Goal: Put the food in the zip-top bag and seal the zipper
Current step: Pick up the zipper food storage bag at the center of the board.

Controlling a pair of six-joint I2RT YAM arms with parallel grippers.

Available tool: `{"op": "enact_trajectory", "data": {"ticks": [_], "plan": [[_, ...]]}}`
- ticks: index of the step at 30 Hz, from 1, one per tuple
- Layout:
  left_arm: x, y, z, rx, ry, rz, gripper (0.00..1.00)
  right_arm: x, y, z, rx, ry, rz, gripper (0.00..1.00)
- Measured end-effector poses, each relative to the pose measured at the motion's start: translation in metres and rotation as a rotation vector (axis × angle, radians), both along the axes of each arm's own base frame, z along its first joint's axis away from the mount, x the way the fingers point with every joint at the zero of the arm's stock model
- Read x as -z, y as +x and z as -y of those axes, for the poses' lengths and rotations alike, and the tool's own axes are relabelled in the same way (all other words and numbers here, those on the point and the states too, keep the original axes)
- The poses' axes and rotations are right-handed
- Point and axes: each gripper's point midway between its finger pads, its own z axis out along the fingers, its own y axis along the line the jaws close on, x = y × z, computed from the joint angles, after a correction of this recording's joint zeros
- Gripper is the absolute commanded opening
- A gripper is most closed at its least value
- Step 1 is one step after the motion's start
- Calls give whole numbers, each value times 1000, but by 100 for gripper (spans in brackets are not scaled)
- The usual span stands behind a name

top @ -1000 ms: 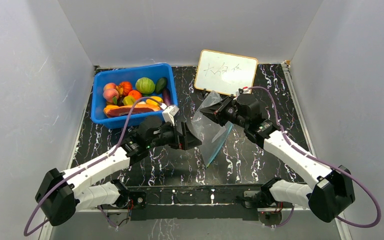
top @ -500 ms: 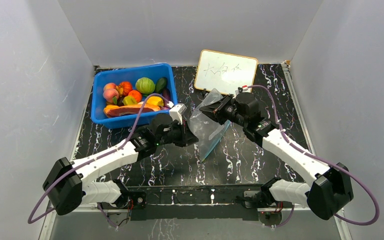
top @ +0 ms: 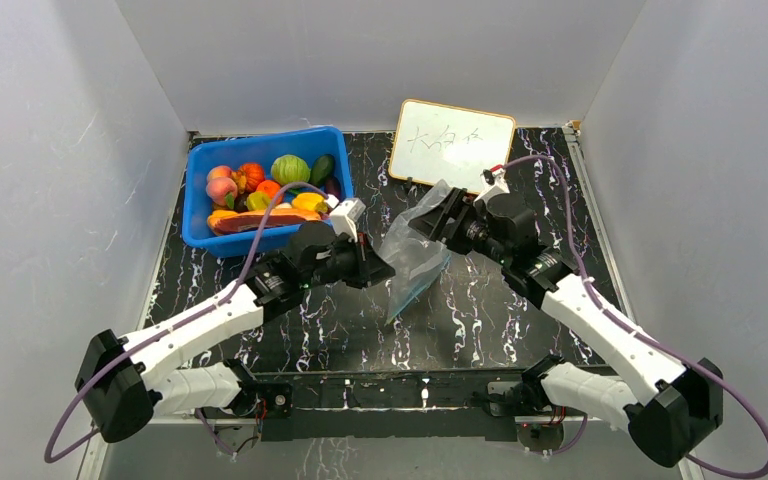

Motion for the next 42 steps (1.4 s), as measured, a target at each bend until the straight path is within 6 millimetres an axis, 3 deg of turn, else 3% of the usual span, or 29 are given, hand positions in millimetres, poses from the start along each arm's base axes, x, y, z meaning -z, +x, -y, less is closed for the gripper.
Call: {"op": "enact_trajectory", "data": {"ticks": [5,8,12,19,23,27,33,38,42], "plan": [[-35,1,2,-10,-51,17,0,-10,-2,16,-73,-196,230,72],[-47,2,3,-17,-68,13,0,-5,-4,21,-129,-292,337,75],[-44,2,1,-36,-56,-10,0,7,-13,24,-205,-376,420,78],[-32,3,-10,-89,-4,-41,0,-11,-30,22,-334,-443,689,76],[-33,4,-13,-121,5,-66,0,4,-47,24,-438,-512,856,77],[-49,7,-9,-146,-49,-82,0,26,-54,27,-504,-616,1008,77],[-64,10,-13,-233,-115,-147,0,32,-44,30,-513,-742,1168,74],[-96,15,-22,-323,-176,-160,0,25,-43,26,-492,-758,1294,77],[-121,17,-39,-407,-234,-141,0,42,-47,24,-528,-770,1324,77]]}}
